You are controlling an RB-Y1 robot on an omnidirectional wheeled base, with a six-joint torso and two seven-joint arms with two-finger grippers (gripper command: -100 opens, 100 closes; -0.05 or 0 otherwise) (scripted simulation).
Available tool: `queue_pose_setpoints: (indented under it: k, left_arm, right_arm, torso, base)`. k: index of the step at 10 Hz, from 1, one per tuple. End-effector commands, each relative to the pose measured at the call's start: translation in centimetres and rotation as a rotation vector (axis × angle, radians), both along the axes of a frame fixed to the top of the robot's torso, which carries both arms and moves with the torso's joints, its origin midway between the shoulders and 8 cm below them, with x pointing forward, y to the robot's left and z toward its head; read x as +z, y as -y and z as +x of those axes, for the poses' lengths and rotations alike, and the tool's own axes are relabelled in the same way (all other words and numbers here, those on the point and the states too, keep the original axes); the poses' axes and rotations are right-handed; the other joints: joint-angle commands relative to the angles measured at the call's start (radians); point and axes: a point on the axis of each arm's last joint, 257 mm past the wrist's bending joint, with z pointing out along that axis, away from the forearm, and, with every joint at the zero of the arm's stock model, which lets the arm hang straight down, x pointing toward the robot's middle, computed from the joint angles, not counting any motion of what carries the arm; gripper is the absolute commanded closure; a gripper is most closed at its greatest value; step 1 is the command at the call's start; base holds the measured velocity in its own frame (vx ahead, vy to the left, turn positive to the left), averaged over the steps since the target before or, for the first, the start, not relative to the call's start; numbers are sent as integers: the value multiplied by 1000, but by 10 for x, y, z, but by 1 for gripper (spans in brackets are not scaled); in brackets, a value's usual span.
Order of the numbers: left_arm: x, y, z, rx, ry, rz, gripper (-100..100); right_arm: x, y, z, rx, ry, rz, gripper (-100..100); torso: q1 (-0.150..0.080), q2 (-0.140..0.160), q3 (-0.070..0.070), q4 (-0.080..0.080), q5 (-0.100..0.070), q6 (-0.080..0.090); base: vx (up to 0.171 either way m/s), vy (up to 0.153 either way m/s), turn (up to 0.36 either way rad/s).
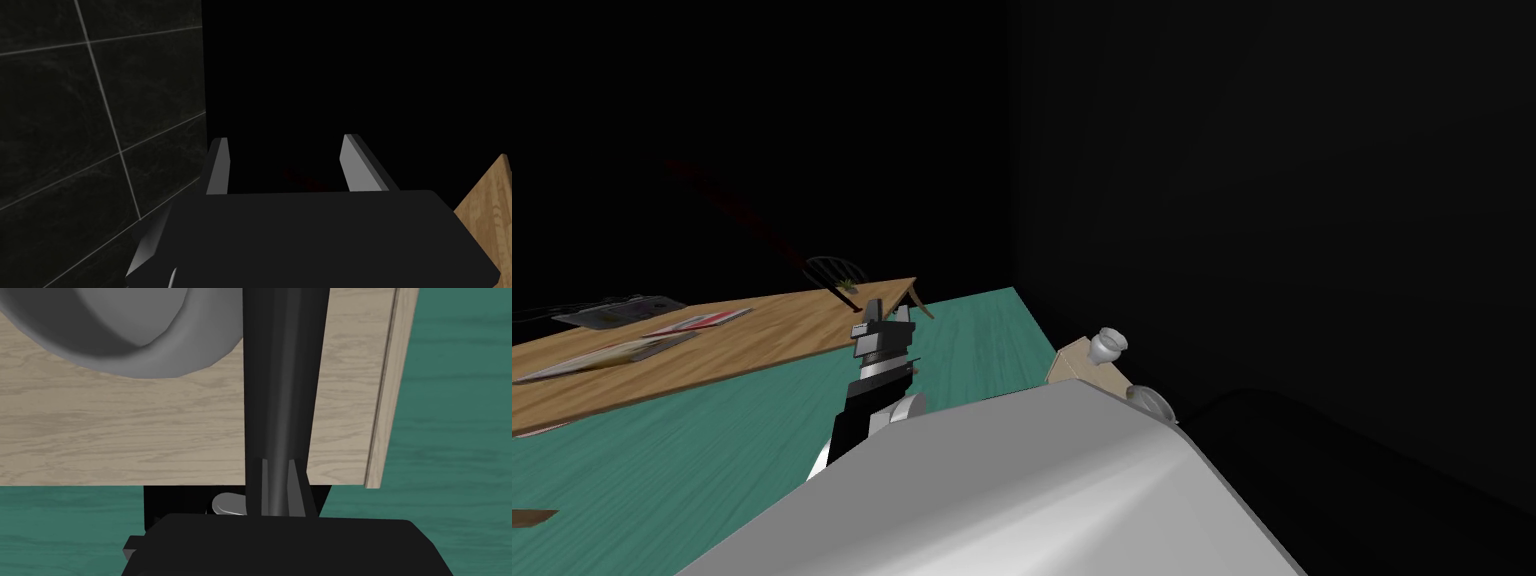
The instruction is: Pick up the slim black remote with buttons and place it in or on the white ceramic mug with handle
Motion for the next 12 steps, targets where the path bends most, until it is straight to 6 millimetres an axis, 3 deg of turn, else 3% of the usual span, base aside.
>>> queue_pose_setpoints:
  k: [1,6,12]
  left_arm:
    - [0,0,0,0,0,0,0]
    - [0,0,0,0,0,0,0]
    - [0,0,0,0,0,0,0]
  right_arm:
    - [8,3,1,-13,4,8,100]
    - [33,11,7,-53,13,32,100]
    - [65,18,28,-94,25,68,100]
  torso:
    - [0,0,0,0,0,0]
    - [-5,0,0,0,-1,0]
    - [-13,-2,-1,0,1,-3]
  base:
    - [-7,-3,57]
    - [-6,-39,63]
    - [-9,-97,67]
